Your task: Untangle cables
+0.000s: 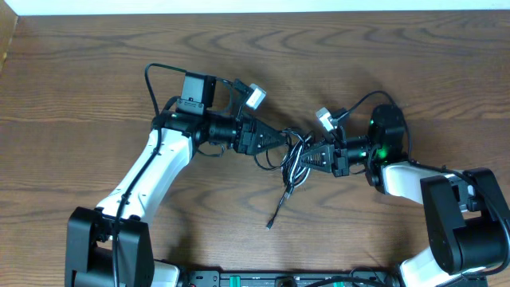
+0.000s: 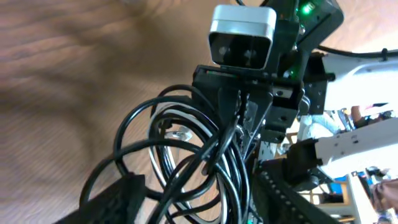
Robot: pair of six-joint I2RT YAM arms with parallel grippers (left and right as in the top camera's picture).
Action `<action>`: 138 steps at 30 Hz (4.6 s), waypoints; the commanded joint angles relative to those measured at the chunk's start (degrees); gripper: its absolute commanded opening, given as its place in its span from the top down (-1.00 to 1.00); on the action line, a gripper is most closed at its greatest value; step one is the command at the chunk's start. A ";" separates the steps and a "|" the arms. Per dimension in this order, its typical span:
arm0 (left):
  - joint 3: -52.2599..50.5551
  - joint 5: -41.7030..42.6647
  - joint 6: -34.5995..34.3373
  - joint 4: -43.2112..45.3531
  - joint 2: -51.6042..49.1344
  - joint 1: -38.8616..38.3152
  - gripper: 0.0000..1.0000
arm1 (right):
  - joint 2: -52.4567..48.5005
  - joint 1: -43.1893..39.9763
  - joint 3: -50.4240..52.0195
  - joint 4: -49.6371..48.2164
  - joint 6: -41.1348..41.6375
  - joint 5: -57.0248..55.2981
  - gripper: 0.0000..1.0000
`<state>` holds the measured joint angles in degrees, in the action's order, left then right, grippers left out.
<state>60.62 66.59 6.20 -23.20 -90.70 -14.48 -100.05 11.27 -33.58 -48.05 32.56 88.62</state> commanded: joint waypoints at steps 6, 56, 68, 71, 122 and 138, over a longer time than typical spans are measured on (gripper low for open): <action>-0.68 -1.29 1.51 -1.29 0.46 -0.52 -0.22 | 0.39 0.07 1.79 4.72 0.81 0.90 0.98; 3.56 -24.70 0.37 -15.96 1.49 -12.87 -0.36 | 0.39 -1.22 4.57 7.63 -0.07 -5.95 0.98; 3.54 -24.63 0.35 -15.50 -1.73 -15.21 -0.45 | 0.39 -1.22 4.57 7.63 -0.09 -5.99 0.98; 3.54 -24.63 0.33 -15.80 -1.73 -16.44 -0.45 | 0.39 -1.22 4.57 7.63 -0.07 -5.97 0.98; 3.34 -32.59 14.40 -12.24 -1.81 -14.34 0.85 | 0.39 -1.73 4.55 8.33 2.23 -9.35 0.98; 3.34 -32.79 14.80 -12.31 -1.81 -15.50 0.85 | 0.39 -2.08 4.52 -11.41 23.17 -15.63 0.98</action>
<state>64.62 34.13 19.77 -35.07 -92.18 -29.85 -100.05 9.87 -28.91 -57.91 50.46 74.94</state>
